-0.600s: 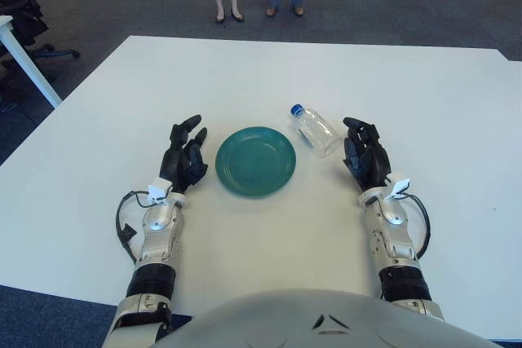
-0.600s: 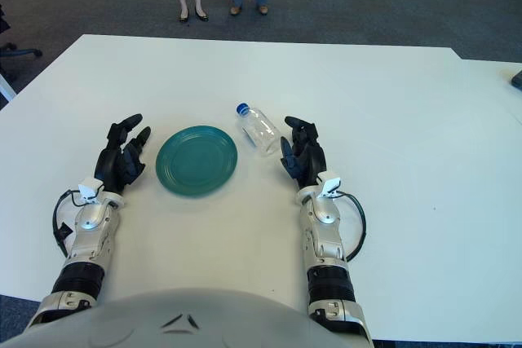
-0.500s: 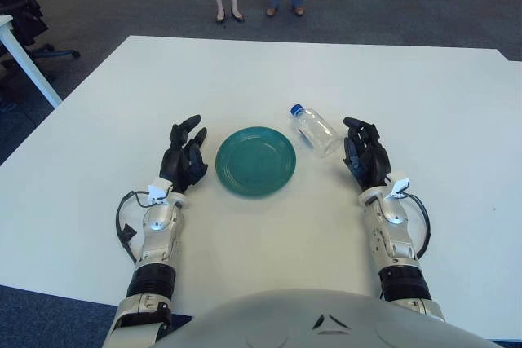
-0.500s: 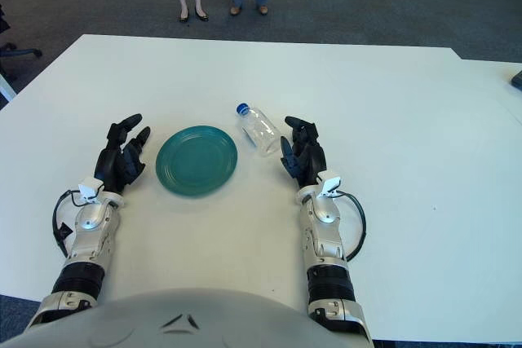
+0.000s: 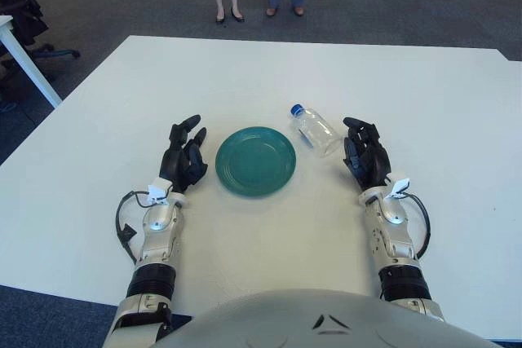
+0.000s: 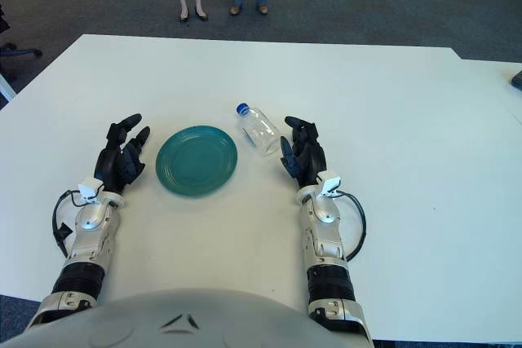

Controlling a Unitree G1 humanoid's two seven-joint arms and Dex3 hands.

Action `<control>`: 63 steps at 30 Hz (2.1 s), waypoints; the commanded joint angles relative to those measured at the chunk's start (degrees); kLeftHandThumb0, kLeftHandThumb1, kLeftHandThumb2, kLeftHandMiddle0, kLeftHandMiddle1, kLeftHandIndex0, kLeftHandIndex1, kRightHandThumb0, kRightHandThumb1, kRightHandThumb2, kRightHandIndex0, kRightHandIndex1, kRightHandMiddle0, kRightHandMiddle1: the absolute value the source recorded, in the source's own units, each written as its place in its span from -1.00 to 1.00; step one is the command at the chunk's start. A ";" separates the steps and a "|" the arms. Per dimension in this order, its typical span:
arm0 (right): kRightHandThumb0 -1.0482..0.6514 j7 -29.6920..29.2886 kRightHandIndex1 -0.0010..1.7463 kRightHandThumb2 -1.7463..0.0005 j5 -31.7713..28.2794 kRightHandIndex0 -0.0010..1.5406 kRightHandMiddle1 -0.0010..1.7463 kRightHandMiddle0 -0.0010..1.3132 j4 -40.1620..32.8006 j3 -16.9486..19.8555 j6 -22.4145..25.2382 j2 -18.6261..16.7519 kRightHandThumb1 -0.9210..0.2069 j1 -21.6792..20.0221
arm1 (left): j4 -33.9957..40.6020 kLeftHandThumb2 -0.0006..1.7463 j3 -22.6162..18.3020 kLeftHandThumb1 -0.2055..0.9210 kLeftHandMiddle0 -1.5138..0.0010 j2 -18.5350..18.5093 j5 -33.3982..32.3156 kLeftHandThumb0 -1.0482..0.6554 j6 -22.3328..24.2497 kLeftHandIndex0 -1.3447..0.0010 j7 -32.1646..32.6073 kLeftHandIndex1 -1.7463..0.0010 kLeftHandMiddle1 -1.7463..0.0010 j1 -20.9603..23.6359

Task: Put the bottle into the plate.

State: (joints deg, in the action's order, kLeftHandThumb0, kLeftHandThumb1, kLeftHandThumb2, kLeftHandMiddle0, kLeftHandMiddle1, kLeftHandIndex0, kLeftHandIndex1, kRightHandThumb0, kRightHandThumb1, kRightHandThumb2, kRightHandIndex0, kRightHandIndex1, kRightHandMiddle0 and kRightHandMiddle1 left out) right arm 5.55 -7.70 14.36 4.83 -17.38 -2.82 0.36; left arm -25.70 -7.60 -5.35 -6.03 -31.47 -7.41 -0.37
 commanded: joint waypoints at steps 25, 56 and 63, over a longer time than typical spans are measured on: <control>-0.71 -5.58 -1.00 0.57 15.61 -0.53 -0.10 -1.00 8.29 -1.02 -7.39 11.92 -1.00 -19.11 | -3.89 0.04 0.77 1.00 0.42 2.20 1.25 -0.72 0.84 0.99 0.74 0.00 0.99 -1.05; -1.00 -16.80 -0.99 0.56 42.15 -0.92 -0.72 -1.00 12.28 -16.46 -1.67 17.25 -1.00 -29.96 | -6.70 0.03 1.37 1.00 0.43 3.98 1.51 -0.75 -0.07 1.00 1.18 0.02 1.00 0.36; -1.00 -16.64 -1.00 0.55 45.81 -0.99 -0.92 -1.00 11.80 -18.90 3.98 17.28 -1.00 -30.80 | -6.19 0.01 1.72 1.00 0.44 4.37 1.62 -0.76 0.05 1.00 1.06 0.01 1.00 0.09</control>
State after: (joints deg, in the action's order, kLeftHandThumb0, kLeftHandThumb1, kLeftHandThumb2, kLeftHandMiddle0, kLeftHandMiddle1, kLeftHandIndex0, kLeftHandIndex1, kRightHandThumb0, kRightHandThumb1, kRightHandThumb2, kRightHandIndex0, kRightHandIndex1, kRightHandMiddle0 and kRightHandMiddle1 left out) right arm -11.08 35.93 26.98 -12.97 -16.41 13.95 -28.62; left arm -29.22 -7.07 -2.64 -5.21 -32.55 -6.63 2.64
